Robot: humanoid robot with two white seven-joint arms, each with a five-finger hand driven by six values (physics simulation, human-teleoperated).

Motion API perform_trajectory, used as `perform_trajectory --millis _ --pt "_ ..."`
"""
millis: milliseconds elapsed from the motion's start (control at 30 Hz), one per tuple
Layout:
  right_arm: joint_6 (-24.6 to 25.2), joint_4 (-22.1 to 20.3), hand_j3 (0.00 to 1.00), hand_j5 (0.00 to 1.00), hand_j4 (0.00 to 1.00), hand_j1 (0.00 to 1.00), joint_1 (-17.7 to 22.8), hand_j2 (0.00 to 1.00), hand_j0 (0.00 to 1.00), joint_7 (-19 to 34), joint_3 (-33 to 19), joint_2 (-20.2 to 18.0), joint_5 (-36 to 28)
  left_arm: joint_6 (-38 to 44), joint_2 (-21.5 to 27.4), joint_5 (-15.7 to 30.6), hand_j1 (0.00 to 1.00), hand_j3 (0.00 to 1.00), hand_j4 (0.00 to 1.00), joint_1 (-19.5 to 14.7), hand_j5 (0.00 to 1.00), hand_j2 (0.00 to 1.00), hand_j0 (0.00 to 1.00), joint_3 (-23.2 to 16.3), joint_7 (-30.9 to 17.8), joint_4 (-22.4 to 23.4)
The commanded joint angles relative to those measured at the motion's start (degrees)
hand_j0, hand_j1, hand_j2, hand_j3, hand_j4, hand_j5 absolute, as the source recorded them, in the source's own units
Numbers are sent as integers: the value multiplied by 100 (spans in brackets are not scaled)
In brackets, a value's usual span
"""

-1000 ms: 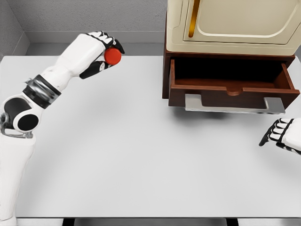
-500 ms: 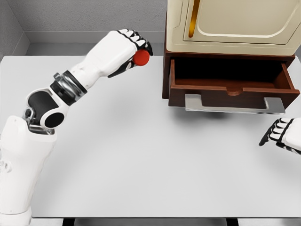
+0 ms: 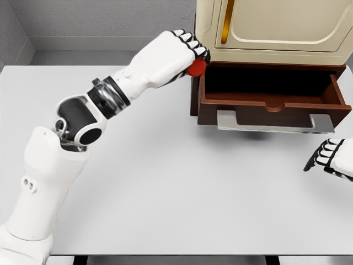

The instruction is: Put the switch into the drawer with left arm, and close the drawer with right arm

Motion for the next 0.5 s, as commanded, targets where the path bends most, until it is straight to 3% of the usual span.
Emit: perform_trajectory --millis 0,467 --pt "-6 -1 59 59 59 59 0 59 59 -2 -3 -13 -35 17 -97 -65 35 35 35 -9 35 35 35 -148 5 14" --pt "-6 -1 59 59 59 59 -9 59 59 -2 -3 -13 -35 26 -466 -425 35 35 35 -378 35 35 35 -596 5 331"
